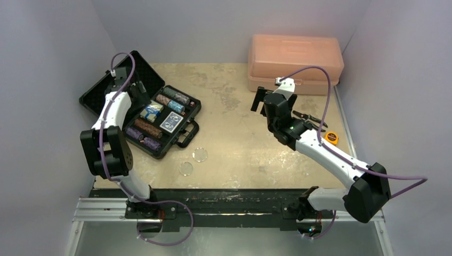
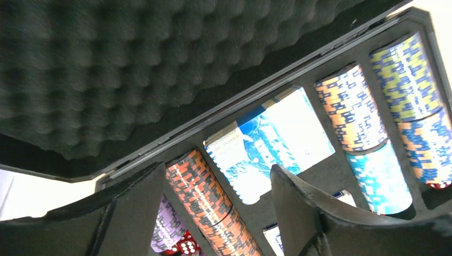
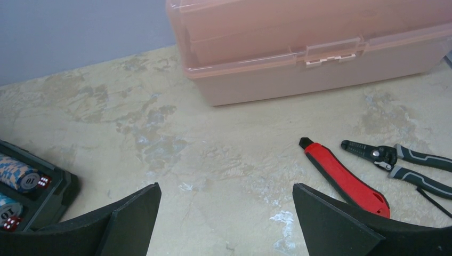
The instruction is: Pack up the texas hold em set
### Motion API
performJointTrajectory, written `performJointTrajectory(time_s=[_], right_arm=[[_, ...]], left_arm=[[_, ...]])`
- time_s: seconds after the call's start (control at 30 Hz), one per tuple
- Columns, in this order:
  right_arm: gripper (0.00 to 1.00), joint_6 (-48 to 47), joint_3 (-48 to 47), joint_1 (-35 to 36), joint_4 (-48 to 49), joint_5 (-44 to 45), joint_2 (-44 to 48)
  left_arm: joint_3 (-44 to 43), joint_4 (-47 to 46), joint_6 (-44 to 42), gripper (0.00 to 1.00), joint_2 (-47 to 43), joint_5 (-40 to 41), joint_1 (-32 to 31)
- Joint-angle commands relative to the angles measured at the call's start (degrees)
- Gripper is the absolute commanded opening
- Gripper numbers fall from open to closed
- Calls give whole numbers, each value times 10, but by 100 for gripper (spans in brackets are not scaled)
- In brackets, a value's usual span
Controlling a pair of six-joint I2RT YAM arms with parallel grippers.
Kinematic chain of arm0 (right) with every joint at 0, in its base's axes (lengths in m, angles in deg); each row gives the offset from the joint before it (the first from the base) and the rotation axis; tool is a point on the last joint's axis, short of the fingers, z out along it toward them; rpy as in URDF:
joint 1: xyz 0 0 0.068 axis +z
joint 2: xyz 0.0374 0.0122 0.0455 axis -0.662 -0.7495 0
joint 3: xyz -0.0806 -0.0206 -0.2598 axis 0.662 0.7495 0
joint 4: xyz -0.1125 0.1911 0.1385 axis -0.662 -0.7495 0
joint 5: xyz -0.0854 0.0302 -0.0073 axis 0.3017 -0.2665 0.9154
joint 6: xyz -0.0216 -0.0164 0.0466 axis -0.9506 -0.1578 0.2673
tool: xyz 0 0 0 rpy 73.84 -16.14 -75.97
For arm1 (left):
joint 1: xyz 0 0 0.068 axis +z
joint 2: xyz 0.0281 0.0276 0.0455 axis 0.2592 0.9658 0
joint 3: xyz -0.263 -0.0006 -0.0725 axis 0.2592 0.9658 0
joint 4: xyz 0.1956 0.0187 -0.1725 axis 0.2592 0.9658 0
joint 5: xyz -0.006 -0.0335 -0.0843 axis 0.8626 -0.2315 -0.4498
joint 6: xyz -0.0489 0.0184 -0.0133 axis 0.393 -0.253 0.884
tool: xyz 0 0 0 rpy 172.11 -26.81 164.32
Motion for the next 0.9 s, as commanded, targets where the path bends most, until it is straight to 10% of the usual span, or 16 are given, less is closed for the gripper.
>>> performJointTrajectory(time_s=[0.0, 0.87], right_arm=[[99, -6, 3, 5, 19, 21, 12], [99, -12, 5, 11, 23, 32, 12]], left_arm=[[-37, 37, 49, 68, 31, -22, 3], [-103, 21, -106, 52, 130, -155, 19]])
